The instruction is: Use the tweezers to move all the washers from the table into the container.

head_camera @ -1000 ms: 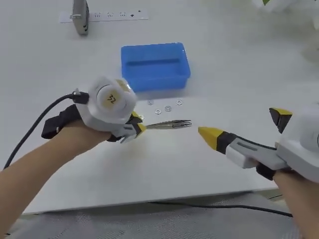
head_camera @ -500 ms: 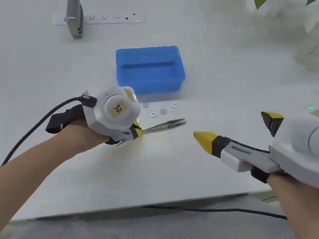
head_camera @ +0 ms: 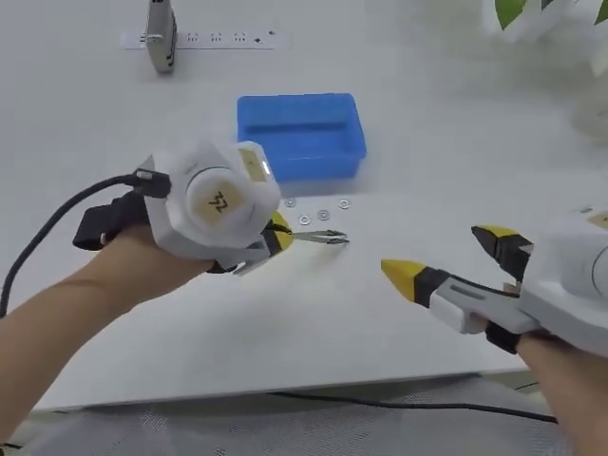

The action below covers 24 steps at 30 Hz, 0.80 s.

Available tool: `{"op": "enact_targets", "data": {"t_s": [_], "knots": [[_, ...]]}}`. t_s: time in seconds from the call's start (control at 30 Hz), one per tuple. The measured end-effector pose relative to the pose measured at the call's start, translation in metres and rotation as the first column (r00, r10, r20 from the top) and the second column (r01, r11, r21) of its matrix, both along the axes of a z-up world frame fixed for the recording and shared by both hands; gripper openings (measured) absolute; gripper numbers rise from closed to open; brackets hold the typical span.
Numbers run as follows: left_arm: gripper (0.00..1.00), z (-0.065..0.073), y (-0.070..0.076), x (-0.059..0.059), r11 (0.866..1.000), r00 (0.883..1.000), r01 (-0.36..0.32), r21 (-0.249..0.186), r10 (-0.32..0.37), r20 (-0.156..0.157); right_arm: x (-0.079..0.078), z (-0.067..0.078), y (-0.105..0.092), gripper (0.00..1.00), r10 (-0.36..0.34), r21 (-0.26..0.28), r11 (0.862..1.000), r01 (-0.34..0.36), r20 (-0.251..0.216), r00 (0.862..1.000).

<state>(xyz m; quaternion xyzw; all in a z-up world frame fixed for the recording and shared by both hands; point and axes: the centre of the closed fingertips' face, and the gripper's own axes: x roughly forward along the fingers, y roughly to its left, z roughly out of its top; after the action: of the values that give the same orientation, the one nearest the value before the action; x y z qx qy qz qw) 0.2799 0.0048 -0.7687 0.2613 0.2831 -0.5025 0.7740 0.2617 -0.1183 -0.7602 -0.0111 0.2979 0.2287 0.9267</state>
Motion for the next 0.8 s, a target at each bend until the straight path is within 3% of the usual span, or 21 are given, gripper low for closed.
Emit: {"op": "enact_targets", "data": {"t_s": [0.13, 0.2, 0.3, 0.37, 0.47, 0.57, 0.63, 0.7, 0.8], "knots": [[0.00, 0.011, 0.002, -0.004, 1.000, 1.000, -0.007, -0.019, 0.007, 0.011, -0.005, -0.002, 0.010, 0.60, 0.056, 0.014, 0.998, -0.055, -0.026, 0.998], [0.00, 0.015, 0.004, -0.003, 0.999, 1.000, -0.020, -0.033, 0.021, 0.014, -0.009, -0.003, 0.022, 0.54, 0.115, 0.033, 0.993, -0.114, -0.044, 0.992], [0.00, 0.024, 0.006, -0.008, 0.998, 1.000, -0.009, -0.054, 0.010, 0.018, -0.018, -0.005, 0.045, 0.41, 0.243, 0.055, 0.969, -0.240, -0.072, 0.967], [0.00, 0.030, 0.007, -0.011, 0.998, 1.000, 0.007, -0.055, -0.006, 0.027, -0.021, -0.004, 0.063, 0.34, 0.329, 0.056, 0.944, -0.325, -0.073, 0.942], [0.00, 0.040, 0.009, -0.016, 0.998, 0.997, 0.059, -0.036, -0.057, 0.053, -0.024, 0.002, 0.091, 0.30, 0.461, 0.017, 0.887, -0.461, -0.055, 0.886], [0.00, 0.052, 0.011, -0.023, 0.992, 0.992, 0.115, -0.047, -0.112, 0.063, -0.021, 0.005, 0.114, 0.28, 0.575, -0.055, 0.816, -0.576, -0.022, 0.818], [0.00, 0.059, 0.010, -0.027, 0.987, 0.988, 0.149, -0.053, -0.146, 0.060, -0.018, 0.009, 0.125, 0.27, 0.622, -0.082, 0.780, -0.620, -0.001, 0.783], [0.00, 0.066, 0.010, -0.033, 0.982, 0.982, 0.181, -0.045, -0.178, 0.066, -0.014, 0.015, 0.133, 0.25, 0.657, -0.100, 0.752, -0.652, 0.028, 0.754], [0.00, 0.072, 0.009, -0.039, 0.975, 0.972, 0.223, -0.021, -0.220, 0.078, -0.012, 0.020, 0.139, 0.21, 0.682, -0.100, 0.730, -0.676, 0.040, 0.730]]}}
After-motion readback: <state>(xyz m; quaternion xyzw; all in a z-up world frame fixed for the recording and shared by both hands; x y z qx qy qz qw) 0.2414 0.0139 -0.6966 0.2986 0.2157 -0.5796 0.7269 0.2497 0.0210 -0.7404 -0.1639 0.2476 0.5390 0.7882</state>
